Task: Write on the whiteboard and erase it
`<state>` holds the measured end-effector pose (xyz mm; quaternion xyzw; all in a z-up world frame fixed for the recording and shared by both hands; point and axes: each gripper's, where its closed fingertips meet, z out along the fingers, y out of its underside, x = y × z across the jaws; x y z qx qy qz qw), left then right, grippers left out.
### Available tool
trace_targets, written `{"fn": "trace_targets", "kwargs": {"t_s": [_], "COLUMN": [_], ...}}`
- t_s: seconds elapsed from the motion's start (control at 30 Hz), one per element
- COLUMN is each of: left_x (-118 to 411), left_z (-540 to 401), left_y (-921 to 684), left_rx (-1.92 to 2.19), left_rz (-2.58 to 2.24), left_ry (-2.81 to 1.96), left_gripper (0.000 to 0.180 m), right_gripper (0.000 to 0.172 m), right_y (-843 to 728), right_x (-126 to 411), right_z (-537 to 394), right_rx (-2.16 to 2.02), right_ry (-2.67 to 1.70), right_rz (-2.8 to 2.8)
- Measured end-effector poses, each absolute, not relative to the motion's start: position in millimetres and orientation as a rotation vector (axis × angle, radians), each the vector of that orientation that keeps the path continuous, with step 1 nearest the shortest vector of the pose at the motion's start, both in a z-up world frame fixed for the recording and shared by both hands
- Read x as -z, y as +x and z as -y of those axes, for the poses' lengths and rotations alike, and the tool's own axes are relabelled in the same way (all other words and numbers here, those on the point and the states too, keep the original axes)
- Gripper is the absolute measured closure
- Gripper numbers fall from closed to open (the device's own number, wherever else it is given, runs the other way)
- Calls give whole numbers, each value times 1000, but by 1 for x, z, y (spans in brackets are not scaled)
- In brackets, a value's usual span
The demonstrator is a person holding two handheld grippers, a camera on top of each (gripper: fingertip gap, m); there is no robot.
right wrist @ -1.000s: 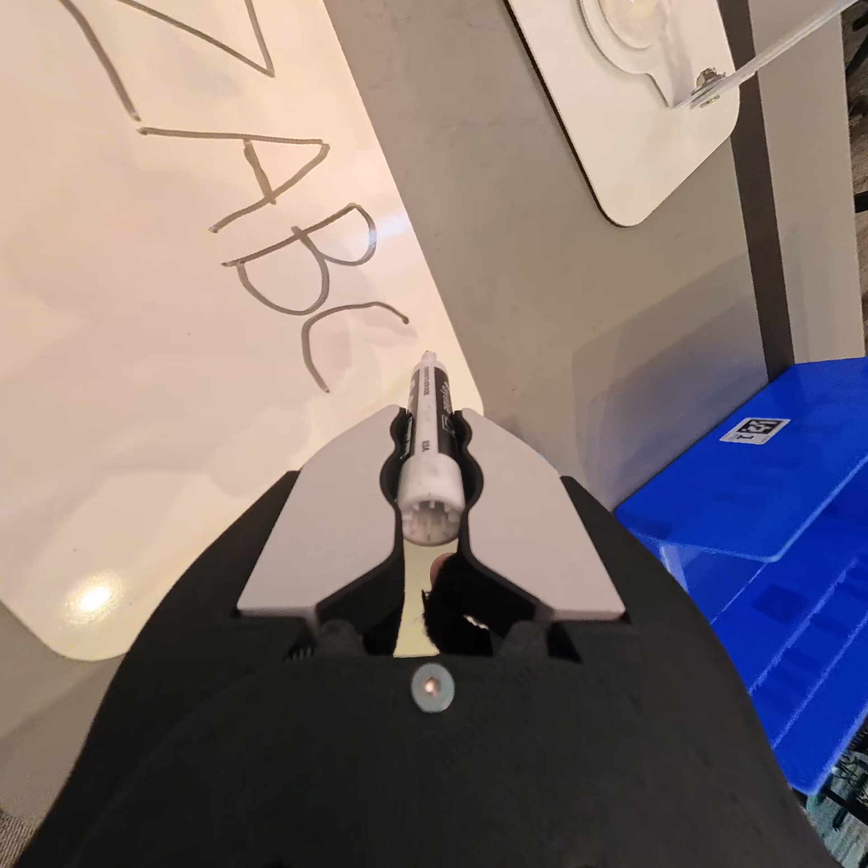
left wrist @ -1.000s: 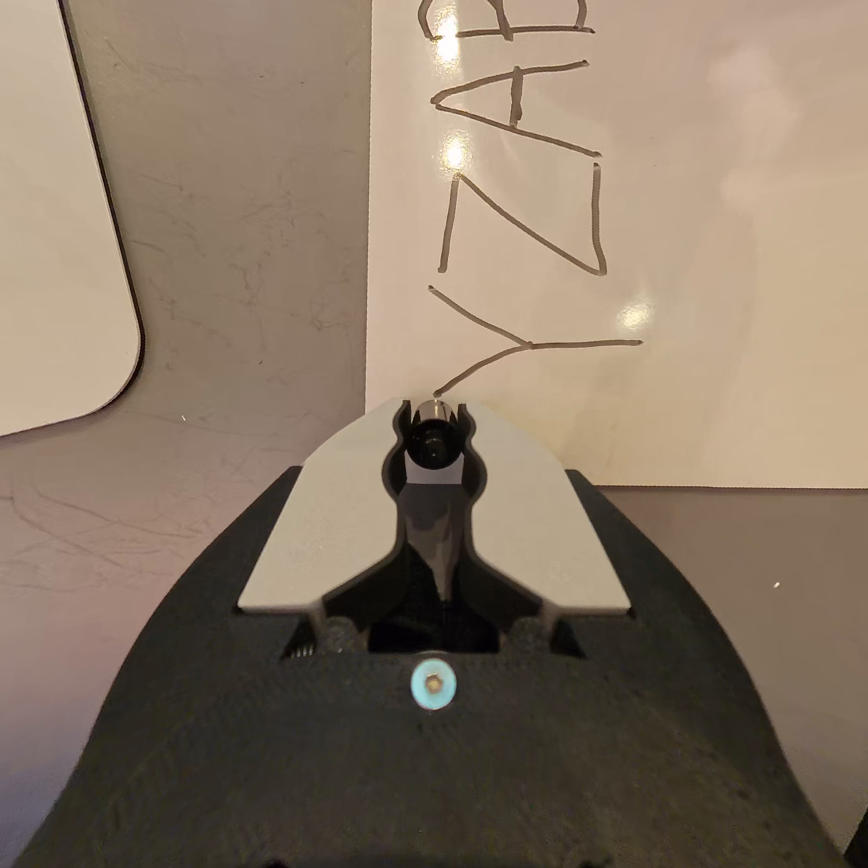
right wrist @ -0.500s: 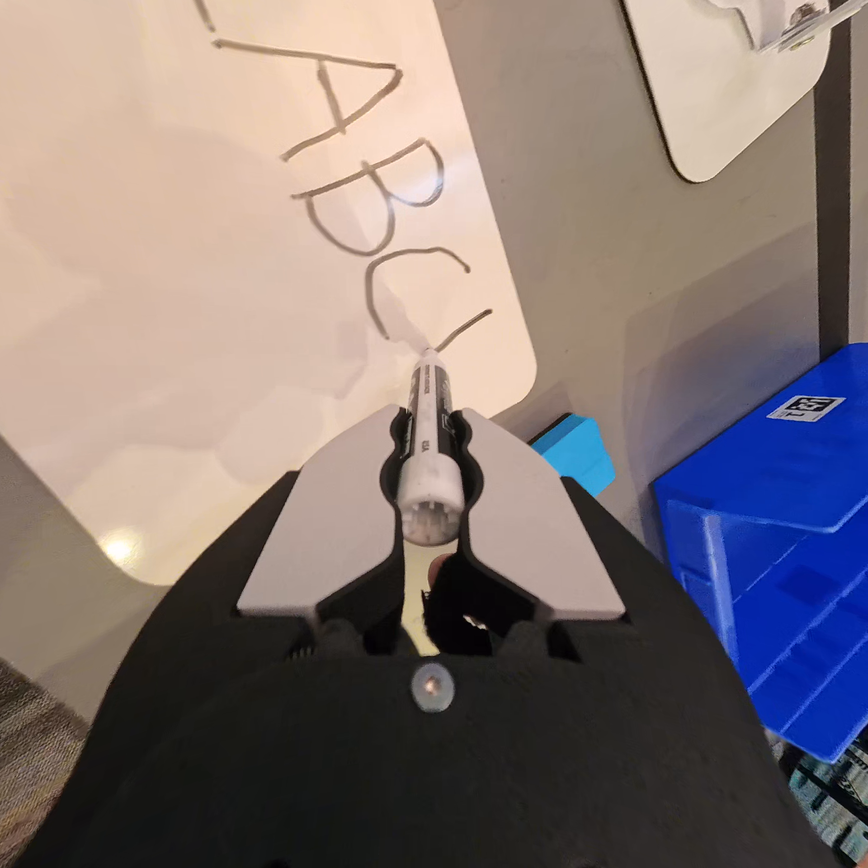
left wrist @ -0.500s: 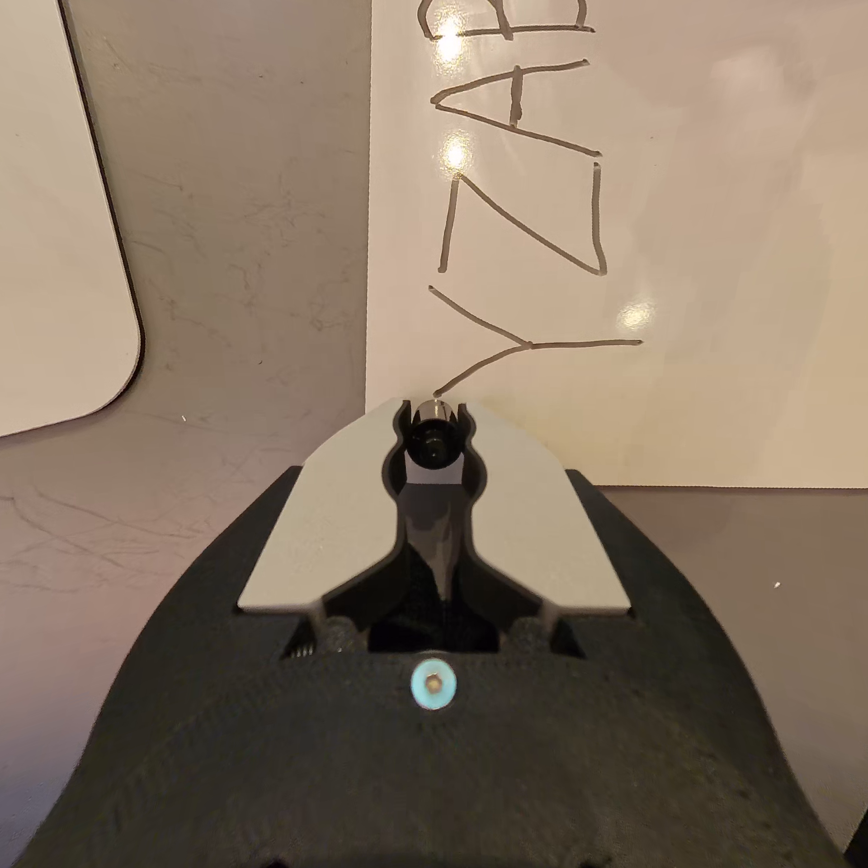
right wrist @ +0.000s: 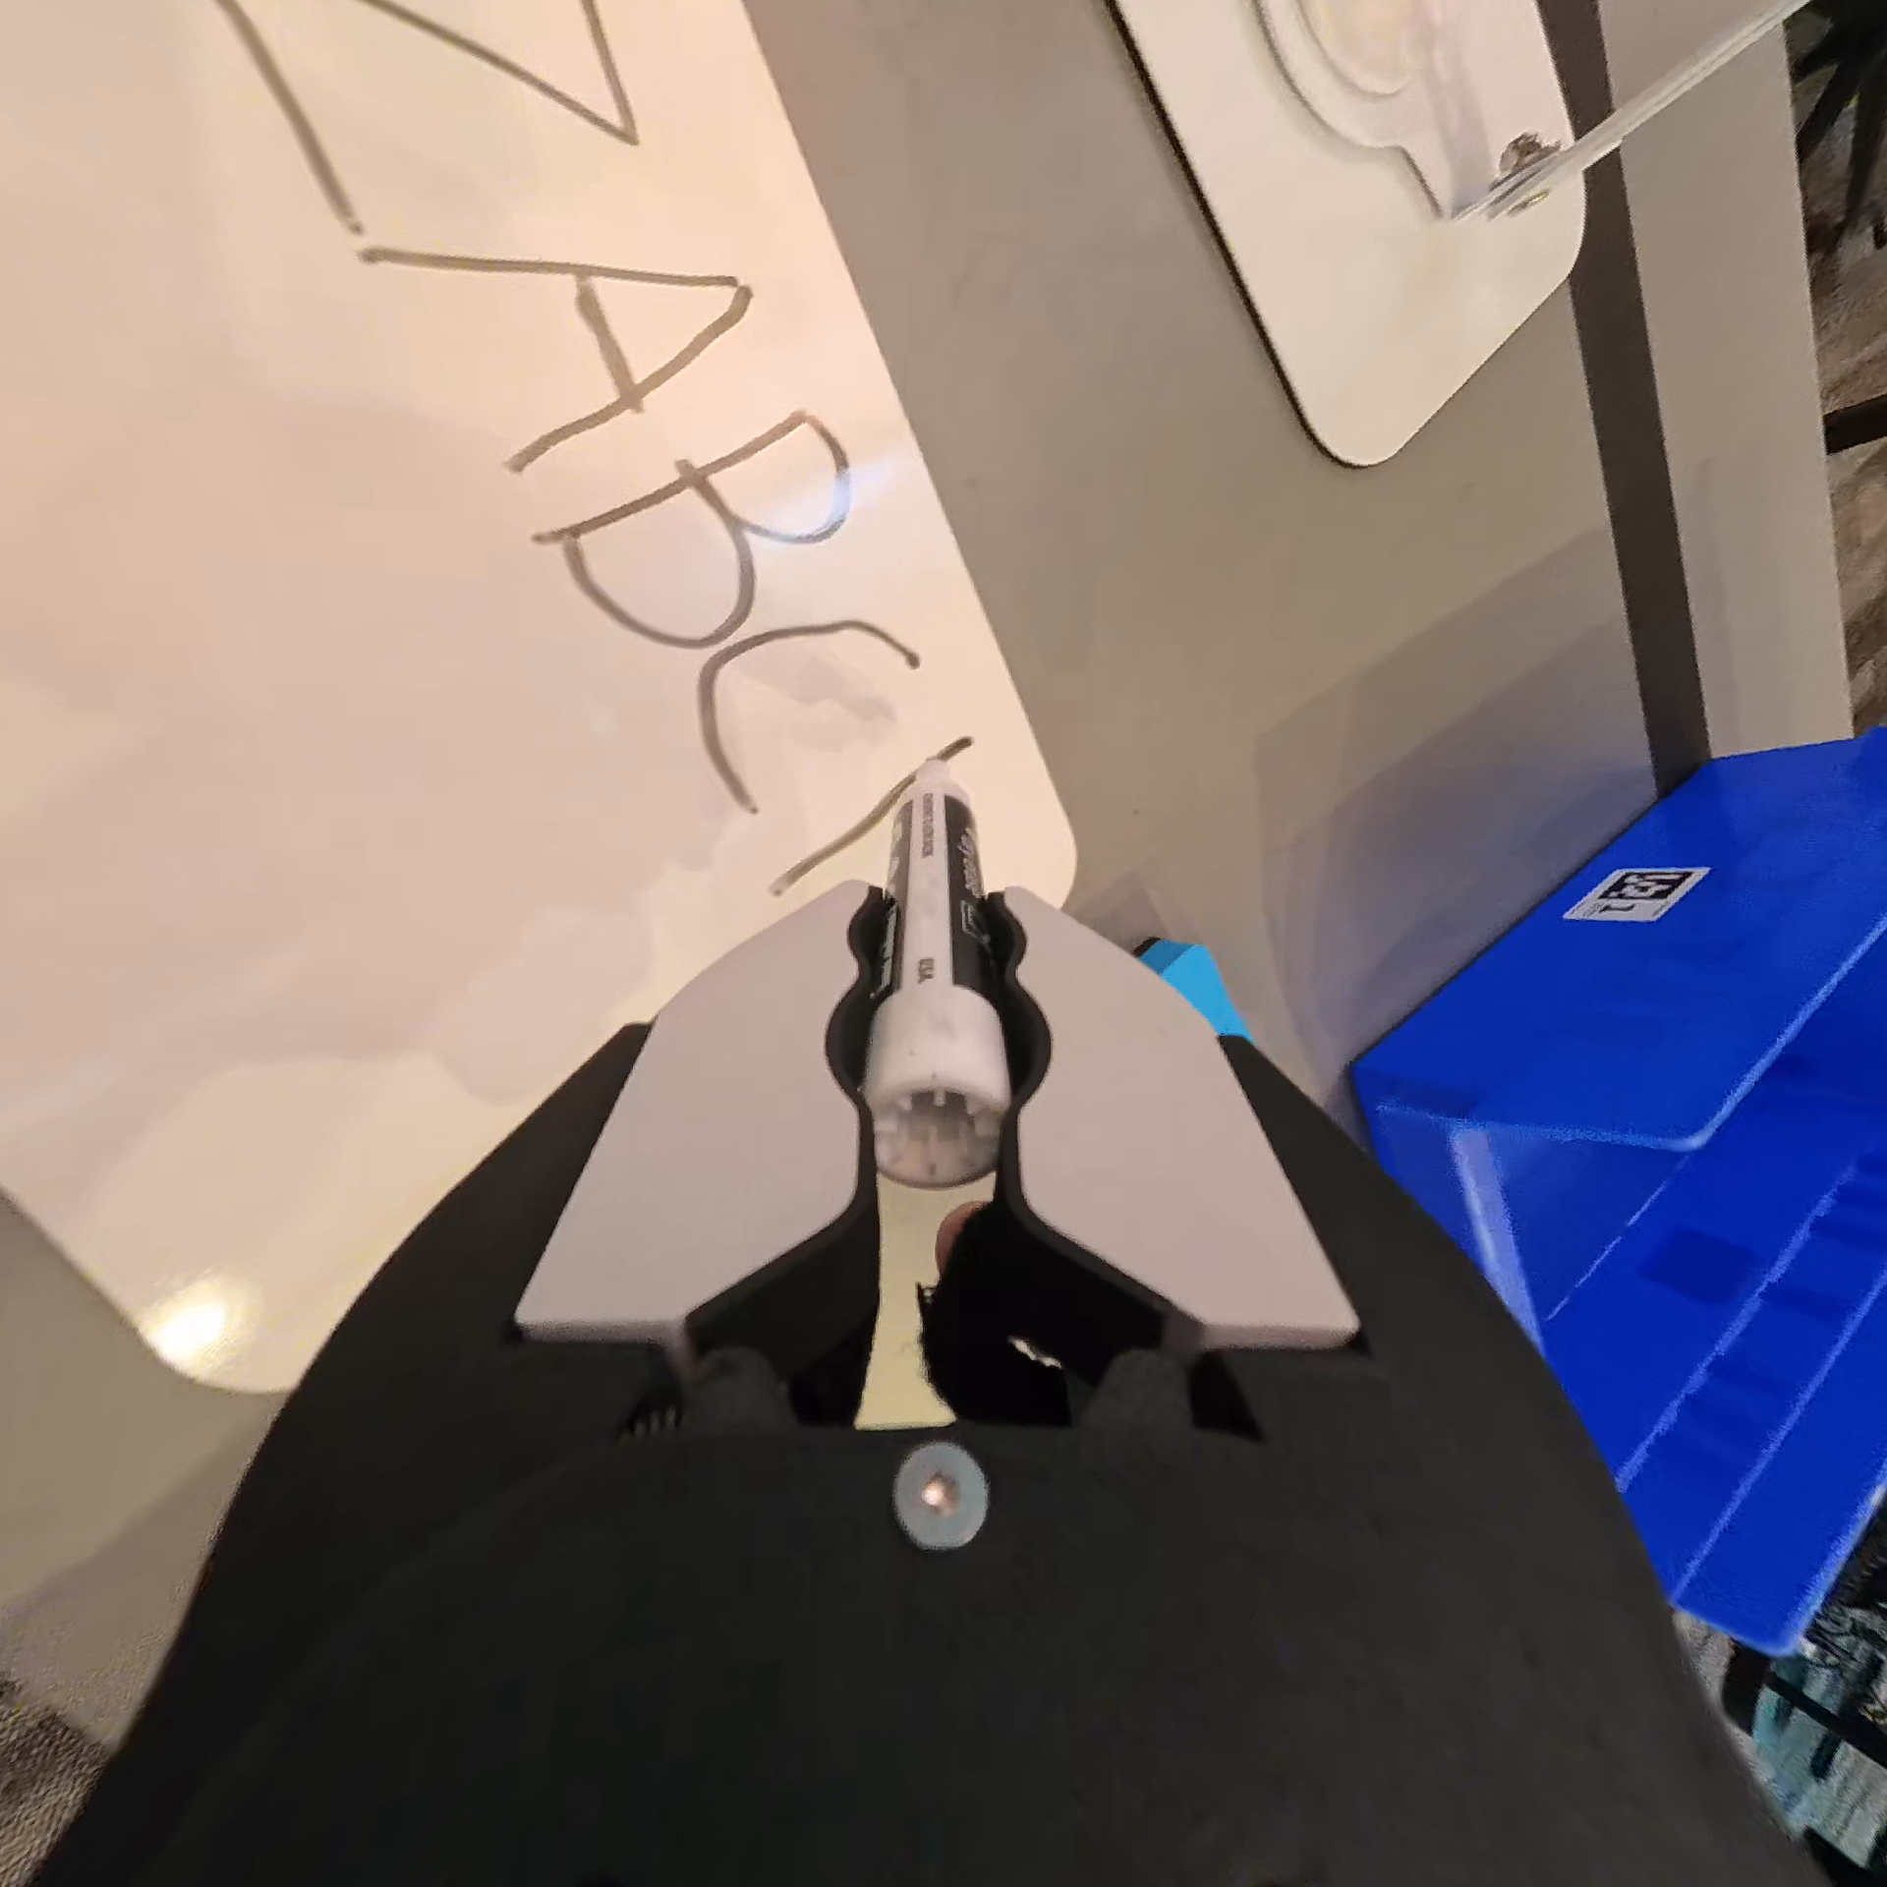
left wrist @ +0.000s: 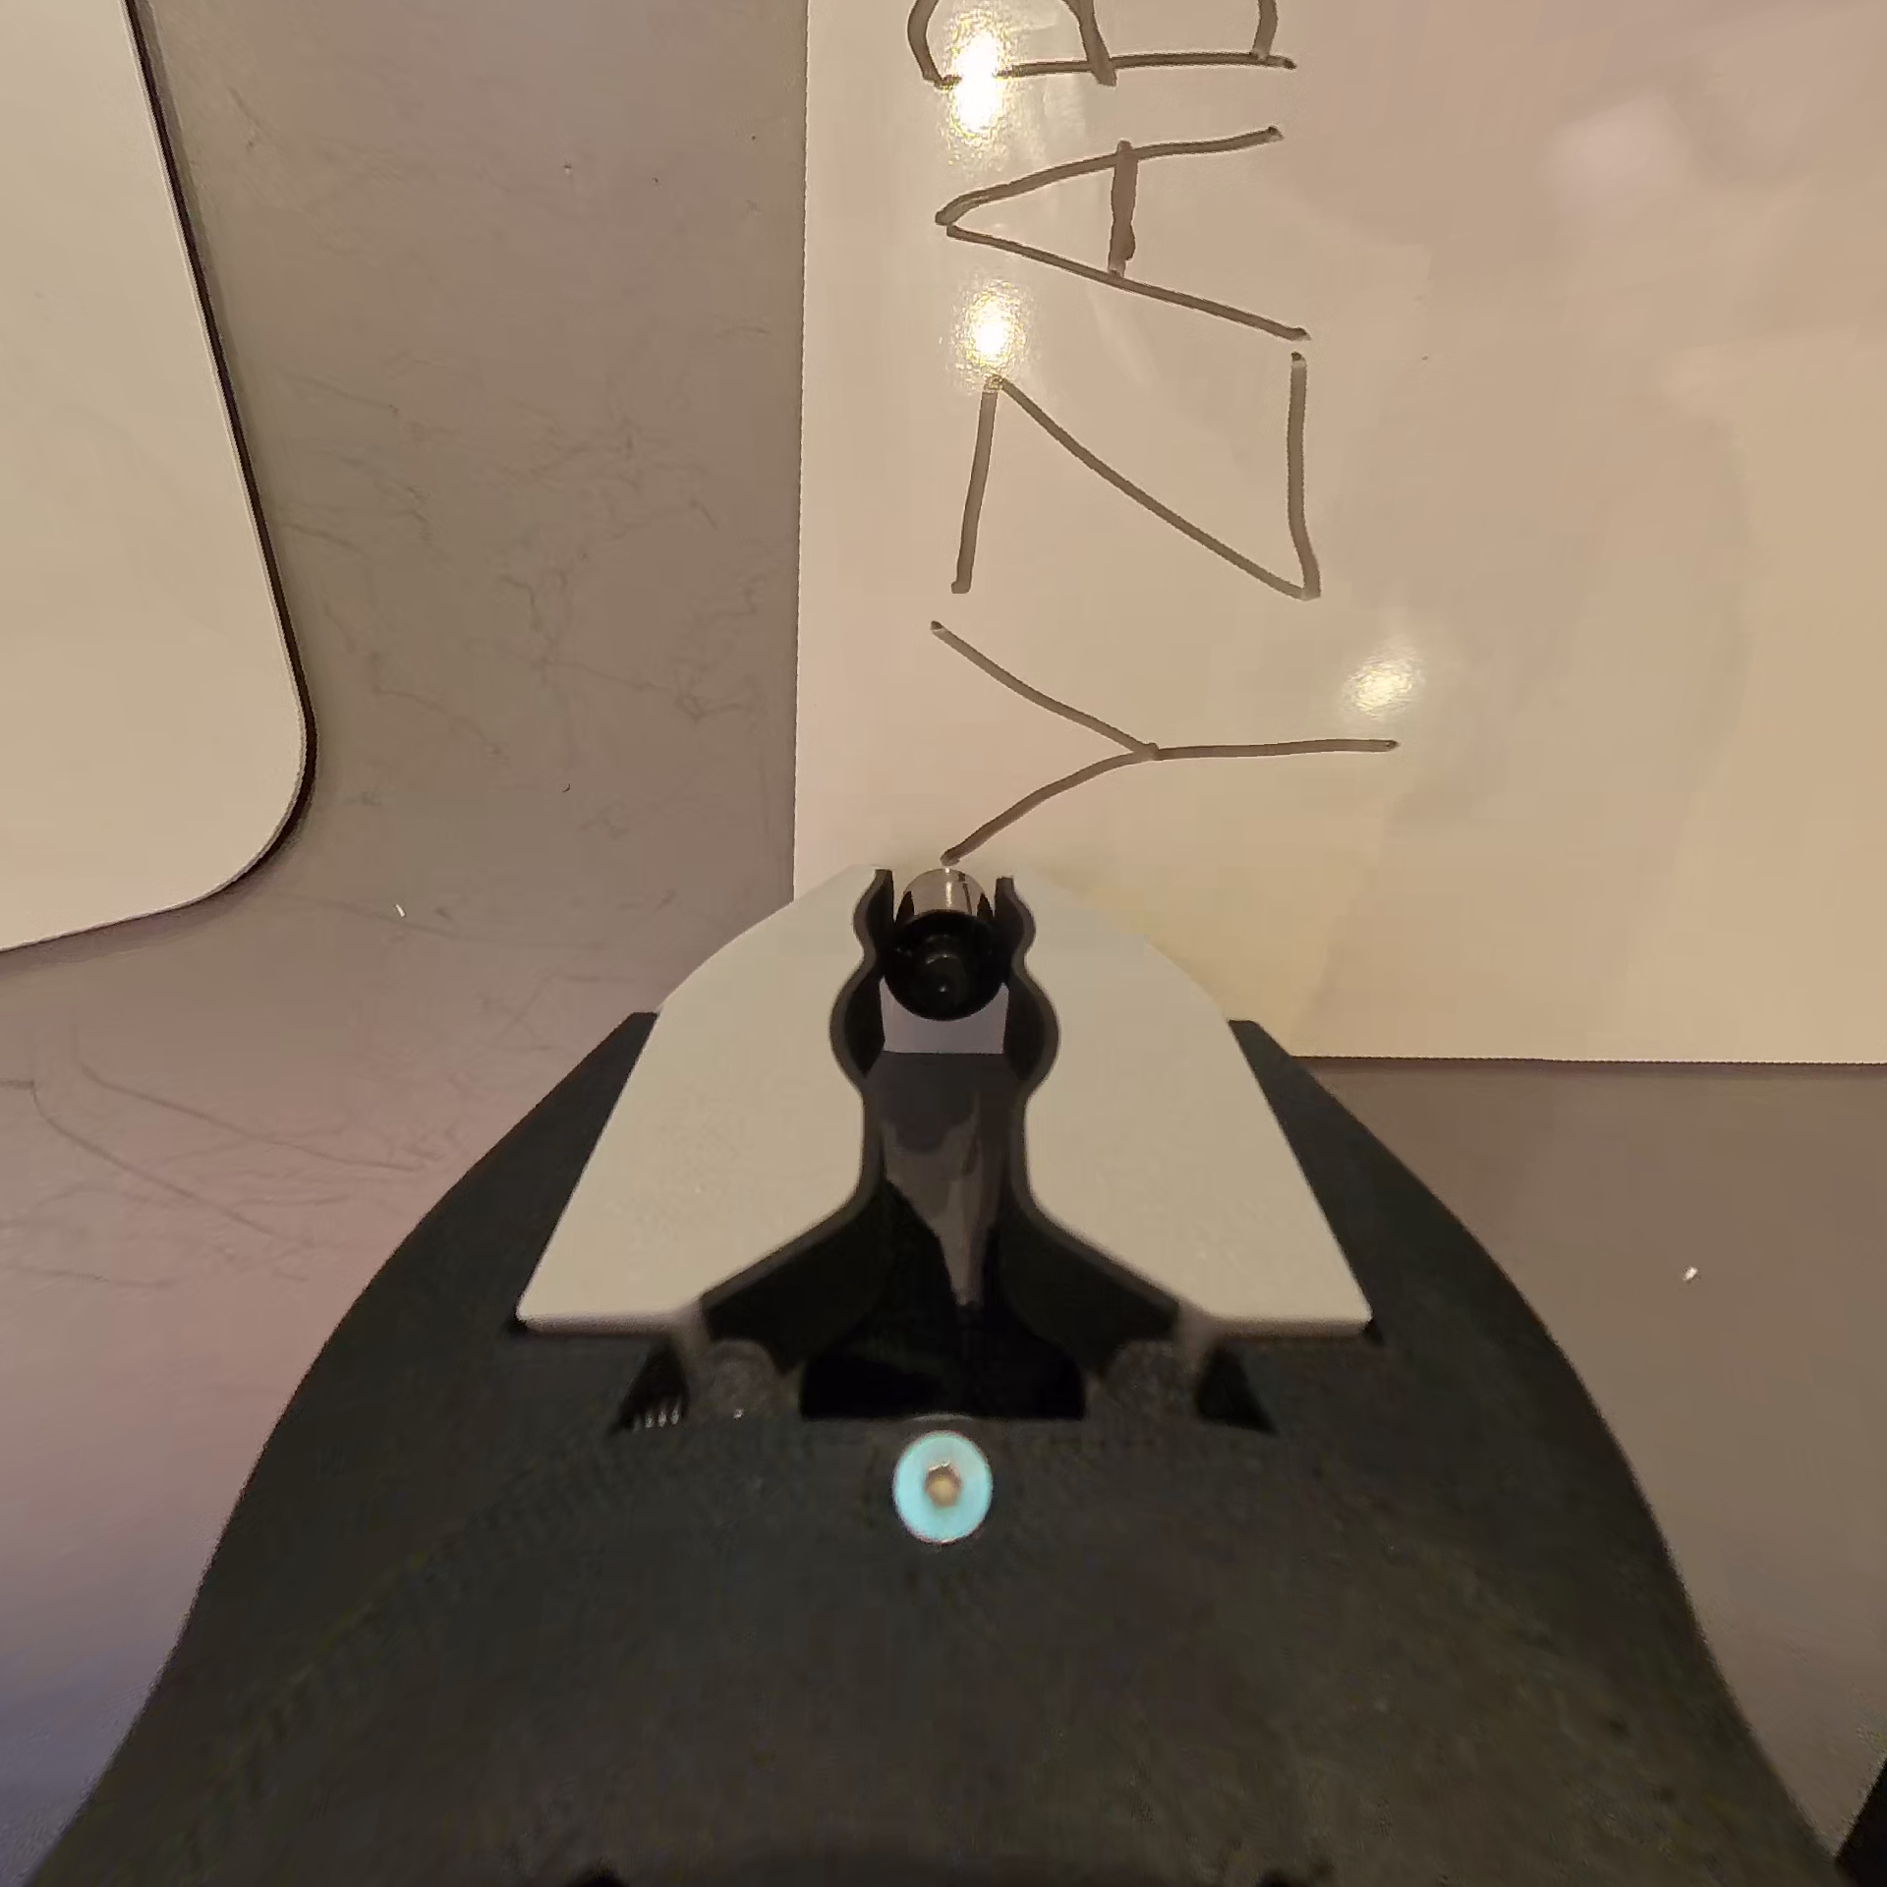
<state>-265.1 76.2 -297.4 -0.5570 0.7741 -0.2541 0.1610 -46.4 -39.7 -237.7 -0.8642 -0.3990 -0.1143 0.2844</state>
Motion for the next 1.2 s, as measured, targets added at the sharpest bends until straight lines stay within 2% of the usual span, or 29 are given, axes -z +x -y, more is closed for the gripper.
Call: {"fn": "trace_targets", "kwargs": {"t_s": [0.73,1.2], "left_x": [297,297], "left_z": [-76,-76], "left_y": [-265,-265], "left_rx": [727,729], "left_rz": [-2212,-2211], "left_ry": [-1589,-1591], "left_gripper": [161,161], "right_gripper": [151,151], "right_y": [-34,-30], "right_x": [252,251], "right_z": [25,68], "right_rx": [354,326], "right_ry": [-2352,-2404], "right_rz": [1088,1102]}}
